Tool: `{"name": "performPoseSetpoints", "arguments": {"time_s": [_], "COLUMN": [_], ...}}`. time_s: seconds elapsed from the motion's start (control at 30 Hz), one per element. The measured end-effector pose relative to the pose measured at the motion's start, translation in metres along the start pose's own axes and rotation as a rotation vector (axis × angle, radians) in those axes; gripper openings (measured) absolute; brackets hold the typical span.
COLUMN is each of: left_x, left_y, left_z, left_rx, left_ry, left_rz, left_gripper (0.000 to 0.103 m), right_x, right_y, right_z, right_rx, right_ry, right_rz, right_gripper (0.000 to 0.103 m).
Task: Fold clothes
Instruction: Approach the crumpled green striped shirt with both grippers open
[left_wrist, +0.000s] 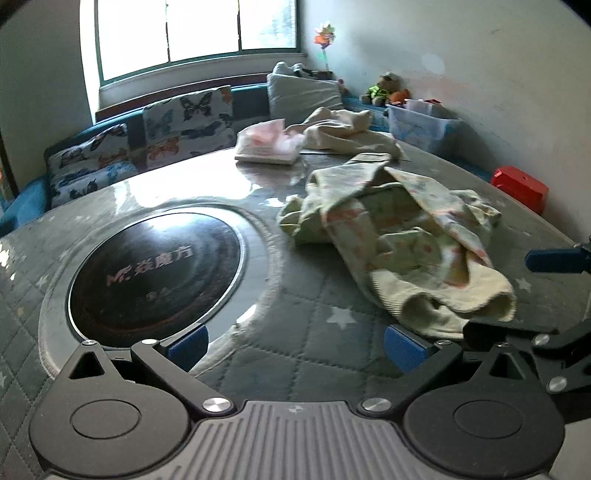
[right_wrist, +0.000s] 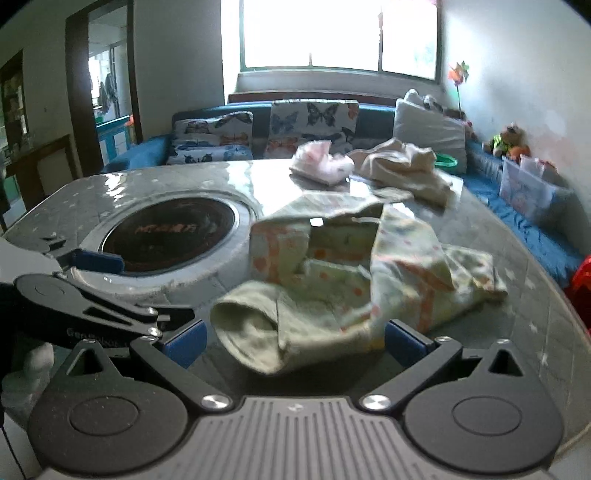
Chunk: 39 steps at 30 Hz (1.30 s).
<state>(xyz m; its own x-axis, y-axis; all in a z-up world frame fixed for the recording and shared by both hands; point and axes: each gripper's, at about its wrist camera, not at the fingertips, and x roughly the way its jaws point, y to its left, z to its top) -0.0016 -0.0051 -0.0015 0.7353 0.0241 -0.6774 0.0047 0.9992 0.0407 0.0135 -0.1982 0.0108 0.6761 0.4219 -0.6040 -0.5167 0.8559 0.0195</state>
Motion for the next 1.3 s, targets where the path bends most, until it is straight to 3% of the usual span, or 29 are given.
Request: {"name": "performPoseSetpoints", "arguments": {"time_s": [0.4, 0.67, 1.13, 1.3], "left_x": [-0.001, -0.015, -0.024, -0.027], "left_y": [-0.033, -0.054, -0.049, -0.052], "left_z": [0.008, -0.008, -0.029, -0.033], "left_rx": [0.005, 0.013, 0.087, 0.095], "left_ry": [0.033, 0.027, 0.026, 0.021], "left_rz": [0.061, 0.098, 0.027, 0.02], "left_gripper": [0.103, 0.103, 0.103, 0.103], "right_x": [-0.018, -0.023, -0.032, -0.029], "right_y": [-0.013, -0.014, -0.007, -0.01], "right_z": [-0.022, -0.034, -0.052, -0.054], "right_rx": [0.031, 0.039, 0.049, 0.075], "right_ry": [0.012, 0.061, 0.08, 0.132], "right_rz": [0.011, -0.007, 0.025, 0.033], "right_gripper": [0.103, 0.103, 0.103, 0.103]}}
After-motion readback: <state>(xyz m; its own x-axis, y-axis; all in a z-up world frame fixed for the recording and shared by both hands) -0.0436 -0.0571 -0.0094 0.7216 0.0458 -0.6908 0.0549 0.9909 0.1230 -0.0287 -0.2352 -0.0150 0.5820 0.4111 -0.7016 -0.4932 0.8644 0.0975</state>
